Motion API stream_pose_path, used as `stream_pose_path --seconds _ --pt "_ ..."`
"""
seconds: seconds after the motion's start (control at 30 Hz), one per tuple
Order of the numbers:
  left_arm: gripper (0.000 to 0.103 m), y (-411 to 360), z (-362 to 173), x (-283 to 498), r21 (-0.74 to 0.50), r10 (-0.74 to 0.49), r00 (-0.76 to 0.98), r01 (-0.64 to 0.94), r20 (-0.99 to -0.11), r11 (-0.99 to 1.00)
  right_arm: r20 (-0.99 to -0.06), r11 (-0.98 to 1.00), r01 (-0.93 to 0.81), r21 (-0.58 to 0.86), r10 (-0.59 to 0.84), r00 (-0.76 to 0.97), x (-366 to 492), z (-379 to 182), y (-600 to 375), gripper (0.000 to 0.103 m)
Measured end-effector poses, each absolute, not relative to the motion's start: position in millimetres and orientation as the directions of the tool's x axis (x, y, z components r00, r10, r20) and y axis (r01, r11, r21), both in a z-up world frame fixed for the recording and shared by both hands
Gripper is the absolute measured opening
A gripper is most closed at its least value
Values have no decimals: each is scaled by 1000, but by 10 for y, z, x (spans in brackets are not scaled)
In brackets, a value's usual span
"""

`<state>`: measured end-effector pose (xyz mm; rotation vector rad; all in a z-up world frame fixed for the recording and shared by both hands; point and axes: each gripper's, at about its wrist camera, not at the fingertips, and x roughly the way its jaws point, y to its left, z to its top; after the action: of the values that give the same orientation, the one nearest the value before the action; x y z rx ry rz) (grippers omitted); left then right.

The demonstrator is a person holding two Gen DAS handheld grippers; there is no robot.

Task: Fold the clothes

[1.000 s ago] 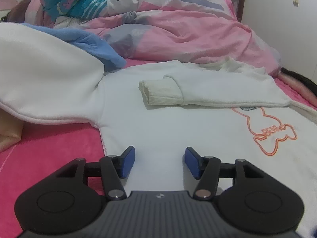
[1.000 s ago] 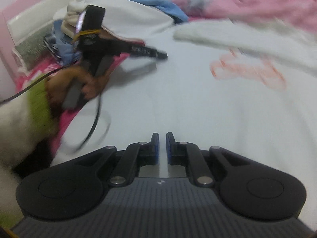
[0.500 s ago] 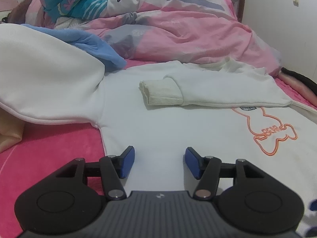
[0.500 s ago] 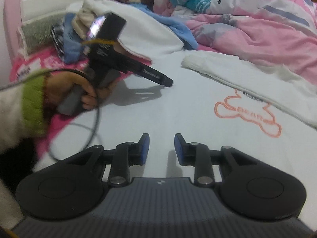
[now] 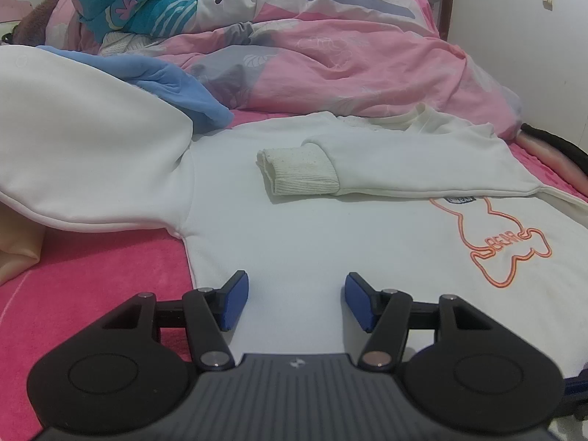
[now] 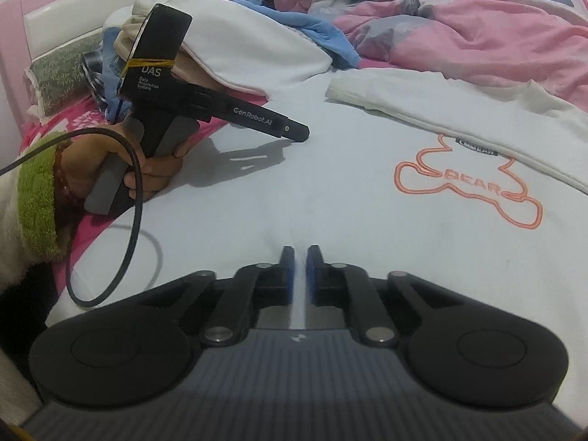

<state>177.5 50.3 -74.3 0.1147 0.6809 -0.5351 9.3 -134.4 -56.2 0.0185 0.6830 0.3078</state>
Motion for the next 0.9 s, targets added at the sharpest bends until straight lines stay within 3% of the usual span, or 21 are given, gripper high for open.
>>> stream_pose_path --seconds 0.37,0.73,0.9 --pt "60 498 -740 1770 -69 -432 649 505 -626 860 -558 946 -239 219 323 764 -104 -374 -1460 0" --pt "60 495 -739 1767 -67 -430 650 505 -626 861 -550 954 -222 199 297 781 -221 -300 -1416 0" --pt "60 496 -738 1765 -67 -431 650 505 -626 860 -560 962 -228 149 272 782 -90 -331 -1342 13"
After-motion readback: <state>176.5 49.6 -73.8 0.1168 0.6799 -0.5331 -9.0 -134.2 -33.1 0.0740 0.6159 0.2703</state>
